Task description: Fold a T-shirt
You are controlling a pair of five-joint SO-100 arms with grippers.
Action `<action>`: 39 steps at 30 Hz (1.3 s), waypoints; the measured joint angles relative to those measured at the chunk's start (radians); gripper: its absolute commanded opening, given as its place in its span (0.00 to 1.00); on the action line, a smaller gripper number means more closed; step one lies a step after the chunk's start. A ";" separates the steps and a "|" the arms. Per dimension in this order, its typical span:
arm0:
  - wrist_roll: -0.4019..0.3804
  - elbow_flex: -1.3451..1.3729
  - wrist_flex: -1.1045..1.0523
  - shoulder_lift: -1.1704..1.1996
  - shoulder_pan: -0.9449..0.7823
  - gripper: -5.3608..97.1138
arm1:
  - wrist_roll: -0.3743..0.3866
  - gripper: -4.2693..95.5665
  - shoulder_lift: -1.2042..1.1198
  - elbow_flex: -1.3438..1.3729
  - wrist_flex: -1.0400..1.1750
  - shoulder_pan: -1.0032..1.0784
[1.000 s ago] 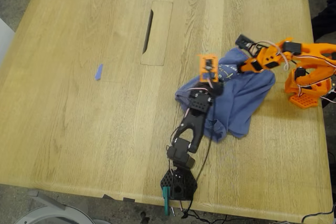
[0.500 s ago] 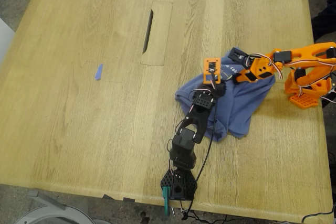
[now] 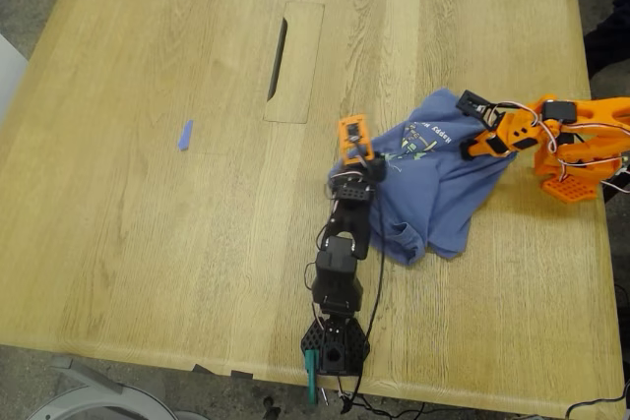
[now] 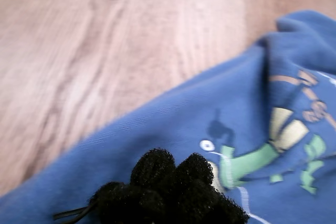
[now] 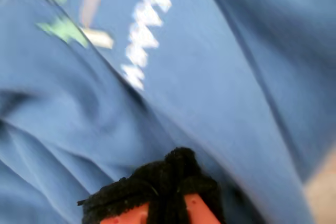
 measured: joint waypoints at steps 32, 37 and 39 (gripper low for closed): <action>0.006 0.095 0.311 0.426 -0.333 0.05 | -0.003 0.04 0.201 -0.357 0.492 0.515; 0.012 0.239 0.371 0.629 -0.436 0.05 | -0.043 0.04 0.218 -0.368 0.399 0.646; 0.028 0.318 0.390 0.723 -0.472 0.05 | -0.071 0.04 0.281 -0.360 0.397 0.773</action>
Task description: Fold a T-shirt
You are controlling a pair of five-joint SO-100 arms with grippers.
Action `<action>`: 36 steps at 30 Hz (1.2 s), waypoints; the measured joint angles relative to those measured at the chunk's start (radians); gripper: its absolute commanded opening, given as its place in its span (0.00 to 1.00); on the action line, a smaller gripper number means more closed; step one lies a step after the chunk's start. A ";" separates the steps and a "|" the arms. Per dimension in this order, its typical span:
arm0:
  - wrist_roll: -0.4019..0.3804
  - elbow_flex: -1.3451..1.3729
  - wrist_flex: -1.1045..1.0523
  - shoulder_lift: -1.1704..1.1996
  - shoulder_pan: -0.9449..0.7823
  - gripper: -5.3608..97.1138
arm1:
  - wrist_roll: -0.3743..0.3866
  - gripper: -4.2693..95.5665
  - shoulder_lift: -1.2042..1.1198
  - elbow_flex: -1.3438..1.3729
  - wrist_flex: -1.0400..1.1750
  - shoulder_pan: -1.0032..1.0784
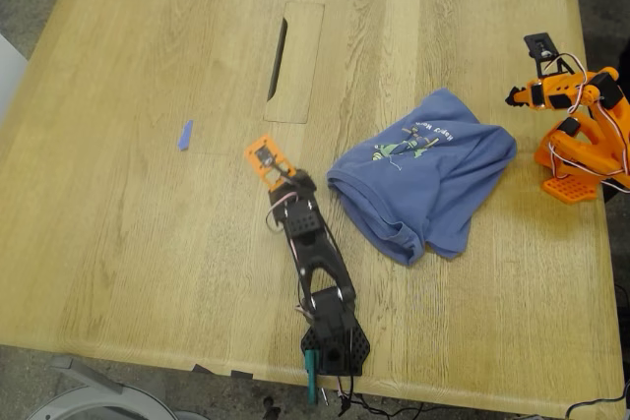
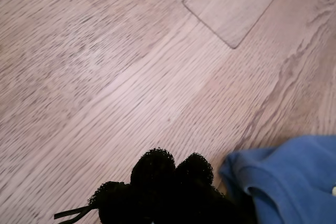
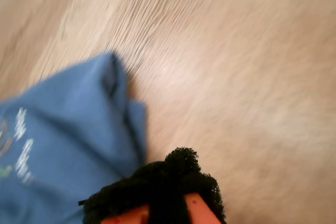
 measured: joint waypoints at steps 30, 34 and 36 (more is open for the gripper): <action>0.149 0.505 0.793 1.209 -1.080 0.05 | -0.247 0.04 0.201 0.644 -0.083 1.034; 0.153 0.518 0.916 1.209 -1.181 0.05 | -0.232 0.04 0.201 0.672 -0.112 1.015; 0.140 0.526 0.956 1.209 -1.189 0.05 | -0.245 0.04 0.201 0.704 -0.112 1.008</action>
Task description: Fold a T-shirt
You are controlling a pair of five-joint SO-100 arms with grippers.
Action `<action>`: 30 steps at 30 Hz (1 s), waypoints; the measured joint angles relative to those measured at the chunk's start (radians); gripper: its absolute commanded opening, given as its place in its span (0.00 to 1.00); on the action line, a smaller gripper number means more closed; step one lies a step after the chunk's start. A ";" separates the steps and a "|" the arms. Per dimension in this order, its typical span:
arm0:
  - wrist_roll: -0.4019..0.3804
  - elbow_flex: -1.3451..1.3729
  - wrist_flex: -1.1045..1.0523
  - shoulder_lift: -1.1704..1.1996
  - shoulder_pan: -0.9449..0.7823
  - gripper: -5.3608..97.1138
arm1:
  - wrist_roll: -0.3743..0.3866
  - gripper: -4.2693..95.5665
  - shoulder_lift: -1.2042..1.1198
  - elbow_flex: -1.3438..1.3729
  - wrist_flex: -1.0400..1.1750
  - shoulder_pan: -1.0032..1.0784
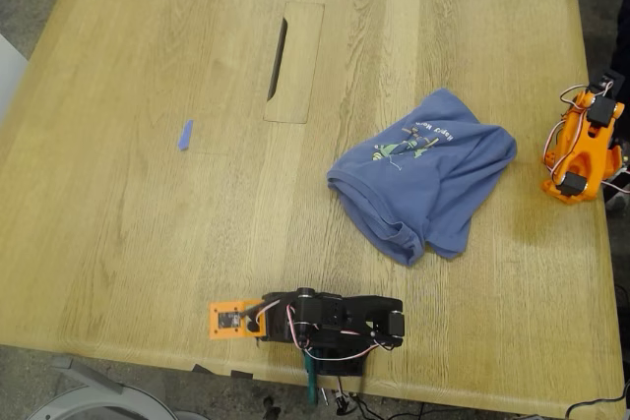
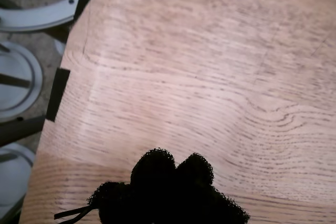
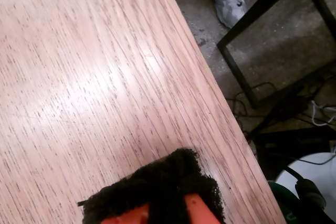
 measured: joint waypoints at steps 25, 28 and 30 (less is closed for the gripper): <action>-0.126 0.160 -0.069 0.002 0.003 0.05 | -0.026 0.15 0.000 0.054 -0.153 0.141; -0.089 0.160 -0.117 0.002 0.003 0.05 | -0.005 0.20 0.000 0.054 -0.198 0.130; -0.051 0.161 -0.176 0.002 0.003 0.05 | 0.014 0.20 0.000 0.054 -0.219 0.114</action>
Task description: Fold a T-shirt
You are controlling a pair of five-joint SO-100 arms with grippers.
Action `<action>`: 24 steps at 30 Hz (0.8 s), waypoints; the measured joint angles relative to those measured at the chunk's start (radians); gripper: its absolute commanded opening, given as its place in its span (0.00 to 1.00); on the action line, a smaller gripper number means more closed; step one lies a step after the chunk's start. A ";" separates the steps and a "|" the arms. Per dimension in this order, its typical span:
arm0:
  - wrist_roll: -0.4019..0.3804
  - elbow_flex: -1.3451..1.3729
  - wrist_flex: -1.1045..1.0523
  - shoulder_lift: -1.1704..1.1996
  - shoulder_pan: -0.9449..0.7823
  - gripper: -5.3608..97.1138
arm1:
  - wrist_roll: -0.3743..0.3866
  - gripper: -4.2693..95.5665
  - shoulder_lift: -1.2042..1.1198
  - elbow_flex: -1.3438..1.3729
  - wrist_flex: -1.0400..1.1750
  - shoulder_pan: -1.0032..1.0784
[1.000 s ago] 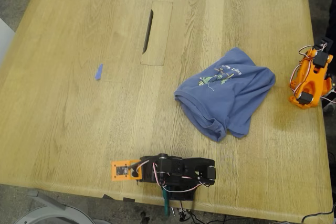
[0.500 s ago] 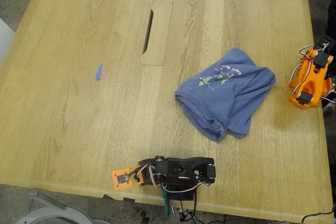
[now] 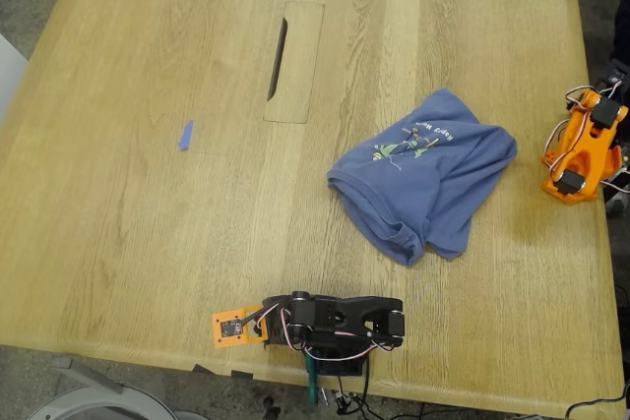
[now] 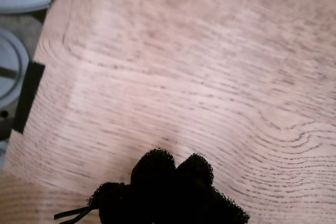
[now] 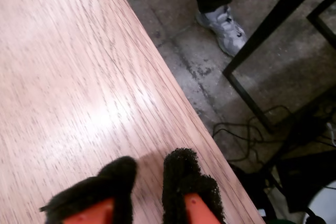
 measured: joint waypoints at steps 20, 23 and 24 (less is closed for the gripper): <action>0.067 0.000 0.035 0.000 0.000 0.05 | -0.080 0.13 0.000 0.000 0.069 -0.035; 0.094 0.000 0.075 0.000 0.000 0.05 | -0.097 0.12 0.000 0.000 0.084 -0.029; 0.101 0.000 0.089 0.000 0.000 0.05 | -0.103 0.12 0.000 0.000 0.095 -0.026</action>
